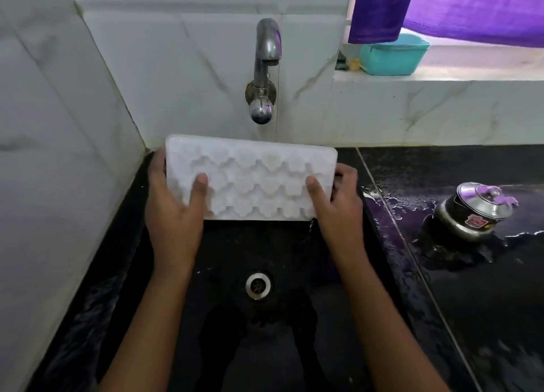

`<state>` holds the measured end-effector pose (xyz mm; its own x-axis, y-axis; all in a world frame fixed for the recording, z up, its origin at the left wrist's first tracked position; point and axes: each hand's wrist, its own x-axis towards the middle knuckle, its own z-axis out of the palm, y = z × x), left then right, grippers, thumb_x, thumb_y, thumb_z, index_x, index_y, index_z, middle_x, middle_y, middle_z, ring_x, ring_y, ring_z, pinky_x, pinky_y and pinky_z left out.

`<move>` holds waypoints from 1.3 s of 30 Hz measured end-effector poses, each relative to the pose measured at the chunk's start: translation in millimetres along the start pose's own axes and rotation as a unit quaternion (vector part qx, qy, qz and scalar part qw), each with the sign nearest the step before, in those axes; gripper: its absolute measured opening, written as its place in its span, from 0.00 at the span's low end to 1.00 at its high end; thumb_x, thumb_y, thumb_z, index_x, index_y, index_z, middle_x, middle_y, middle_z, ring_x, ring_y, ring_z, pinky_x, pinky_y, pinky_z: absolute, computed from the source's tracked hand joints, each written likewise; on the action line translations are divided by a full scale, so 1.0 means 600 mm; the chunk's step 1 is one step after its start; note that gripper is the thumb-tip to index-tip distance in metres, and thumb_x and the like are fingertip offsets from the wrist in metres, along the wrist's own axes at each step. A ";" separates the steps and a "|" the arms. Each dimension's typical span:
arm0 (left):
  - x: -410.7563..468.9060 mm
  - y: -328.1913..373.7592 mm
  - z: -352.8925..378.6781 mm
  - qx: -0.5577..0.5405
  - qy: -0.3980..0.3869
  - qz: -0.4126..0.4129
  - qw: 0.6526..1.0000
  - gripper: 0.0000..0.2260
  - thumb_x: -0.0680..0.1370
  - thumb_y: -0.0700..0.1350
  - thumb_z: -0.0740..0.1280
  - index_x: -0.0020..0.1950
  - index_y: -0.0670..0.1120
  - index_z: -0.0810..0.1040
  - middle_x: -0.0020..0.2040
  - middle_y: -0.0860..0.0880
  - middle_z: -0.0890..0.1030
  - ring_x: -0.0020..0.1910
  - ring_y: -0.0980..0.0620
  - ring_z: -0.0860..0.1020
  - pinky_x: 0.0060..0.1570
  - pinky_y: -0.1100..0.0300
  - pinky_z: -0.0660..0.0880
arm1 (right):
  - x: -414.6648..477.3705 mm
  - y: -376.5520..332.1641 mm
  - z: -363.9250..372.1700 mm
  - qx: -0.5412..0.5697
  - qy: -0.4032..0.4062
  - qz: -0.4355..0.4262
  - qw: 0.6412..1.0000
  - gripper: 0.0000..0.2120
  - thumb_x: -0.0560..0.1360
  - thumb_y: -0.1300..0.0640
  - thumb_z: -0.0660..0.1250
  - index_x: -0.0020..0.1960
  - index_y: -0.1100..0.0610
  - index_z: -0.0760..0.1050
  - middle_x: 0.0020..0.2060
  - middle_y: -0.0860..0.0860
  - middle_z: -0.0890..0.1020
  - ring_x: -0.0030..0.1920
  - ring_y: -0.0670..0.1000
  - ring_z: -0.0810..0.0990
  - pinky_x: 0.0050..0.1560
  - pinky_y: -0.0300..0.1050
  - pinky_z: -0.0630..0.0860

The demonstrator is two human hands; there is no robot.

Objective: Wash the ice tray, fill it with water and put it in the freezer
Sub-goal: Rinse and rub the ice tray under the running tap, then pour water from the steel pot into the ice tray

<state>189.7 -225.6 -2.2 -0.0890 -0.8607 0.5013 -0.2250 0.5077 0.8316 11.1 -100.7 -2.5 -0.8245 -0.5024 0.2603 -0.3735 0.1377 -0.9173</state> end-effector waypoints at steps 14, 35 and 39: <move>-0.065 -0.092 0.001 0.223 -0.287 -0.239 0.900 0.26 0.78 0.52 0.67 0.73 0.43 0.67 0.67 0.42 0.75 0.62 0.44 0.76 0.58 0.55 0.72 | -0.059 0.045 0.030 -0.316 -0.141 0.183 0.920 0.25 0.75 0.42 0.60 0.64 0.58 0.69 0.57 0.58 0.79 0.54 0.61 0.79 0.49 0.48 0.73; -0.088 0.087 -0.003 -0.092 -0.161 -0.178 0.966 0.23 0.80 0.47 0.64 0.72 0.51 0.60 0.64 0.47 0.73 0.60 0.47 0.74 0.55 0.55 0.70 | -0.083 -0.025 -0.116 -0.001 -0.081 0.241 0.967 0.24 0.77 0.36 0.55 0.55 0.53 0.77 0.61 0.56 0.78 0.66 0.55 0.72 0.62 0.52 0.71; -0.132 0.164 0.032 -0.256 -0.092 -0.164 0.948 0.08 0.82 0.53 0.57 0.59 0.54 0.67 0.65 0.44 0.71 0.65 0.50 0.70 0.63 0.62 0.67 | -0.074 -0.038 -0.212 0.302 0.038 0.284 0.909 0.10 0.80 0.49 0.58 0.51 0.53 0.75 0.42 0.47 0.80 0.44 0.45 0.78 0.46 0.42 0.73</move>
<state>156.0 -108.0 35.1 -0.2737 -0.9439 0.1847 0.2271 0.1232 0.9660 2.2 26.9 45.2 -0.8470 -0.4330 -0.3082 0.4048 -0.1496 -0.9021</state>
